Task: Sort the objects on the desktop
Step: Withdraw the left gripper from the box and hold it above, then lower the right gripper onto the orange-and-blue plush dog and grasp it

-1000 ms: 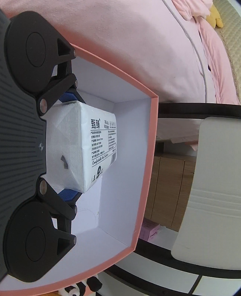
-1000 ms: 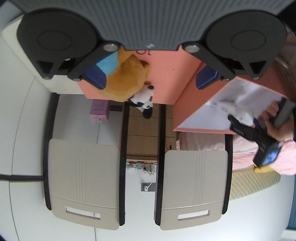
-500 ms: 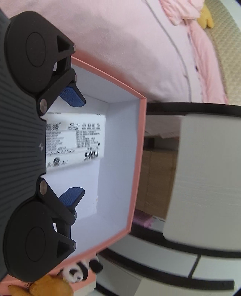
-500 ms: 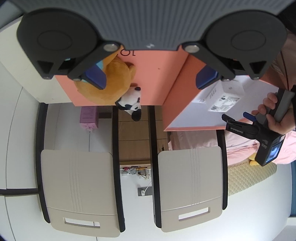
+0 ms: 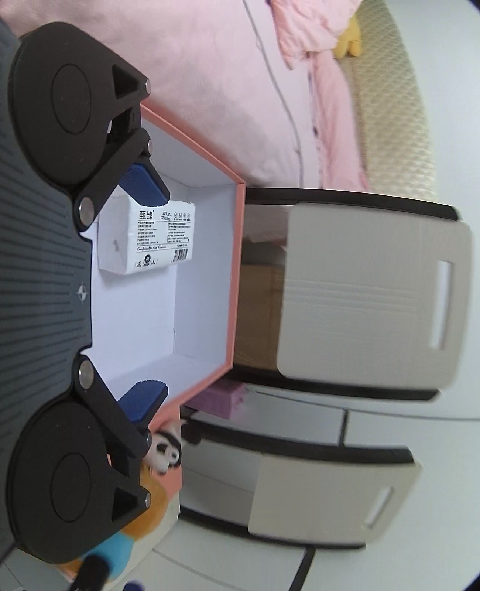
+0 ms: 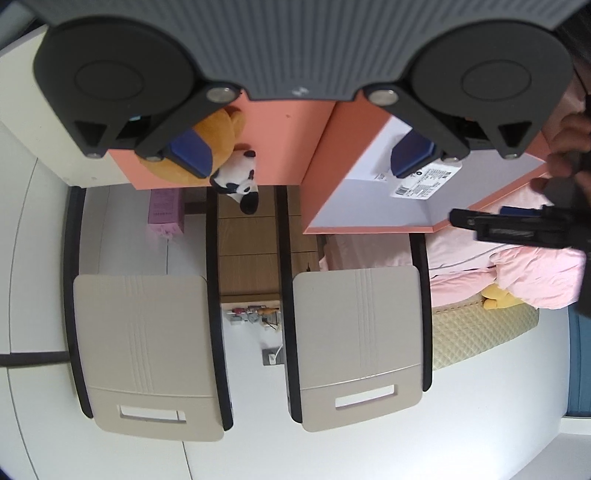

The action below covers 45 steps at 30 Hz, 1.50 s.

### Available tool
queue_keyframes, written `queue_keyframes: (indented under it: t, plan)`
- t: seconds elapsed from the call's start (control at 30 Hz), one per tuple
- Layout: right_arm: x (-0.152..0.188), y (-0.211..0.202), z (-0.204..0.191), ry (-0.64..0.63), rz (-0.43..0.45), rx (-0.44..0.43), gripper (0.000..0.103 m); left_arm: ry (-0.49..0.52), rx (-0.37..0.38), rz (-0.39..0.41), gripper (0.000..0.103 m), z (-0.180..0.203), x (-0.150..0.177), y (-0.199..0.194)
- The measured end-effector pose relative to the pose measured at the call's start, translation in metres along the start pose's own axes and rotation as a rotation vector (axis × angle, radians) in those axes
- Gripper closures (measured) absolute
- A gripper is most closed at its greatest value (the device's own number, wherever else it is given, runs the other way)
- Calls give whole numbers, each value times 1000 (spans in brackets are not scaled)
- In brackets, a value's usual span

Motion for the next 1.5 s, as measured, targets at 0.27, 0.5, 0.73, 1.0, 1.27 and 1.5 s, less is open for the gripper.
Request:
queue_keyframes:
  t: [0.27, 0.5, 0.73, 1.0, 1.27, 1.5]
  plan:
    - [2, -14, -2, 78, 39, 9, 0, -25, 23, 119, 0, 0, 27, -49]
    - [7, -18, -8, 117, 72, 22, 0, -20, 42, 167, 0, -18, 49, -54]
    - [16, -12, -25, 53, 127, 11, 0, 48, 22, 202, 0, -20, 62, -47]
    - [22, 3, -28, 14, 39, 13, 0, 52, -15, 187, 0, -24, 68, -38]
    - [23, -9, -25, 27, 43, 36, 0, 49, -14, 163, 0, -23, 74, -34]
    - [12, -8, 1, 18, -5, 92, 0, 60, -24, 143, 0, -19, 76, -32]
Point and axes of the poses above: each gripper's, at about its wrist camera, not at the fingertips, and y roughly the way its jaws point, z to its right, x to its underside, the point moved 4 cm from there along y, roughly the way its jaws point
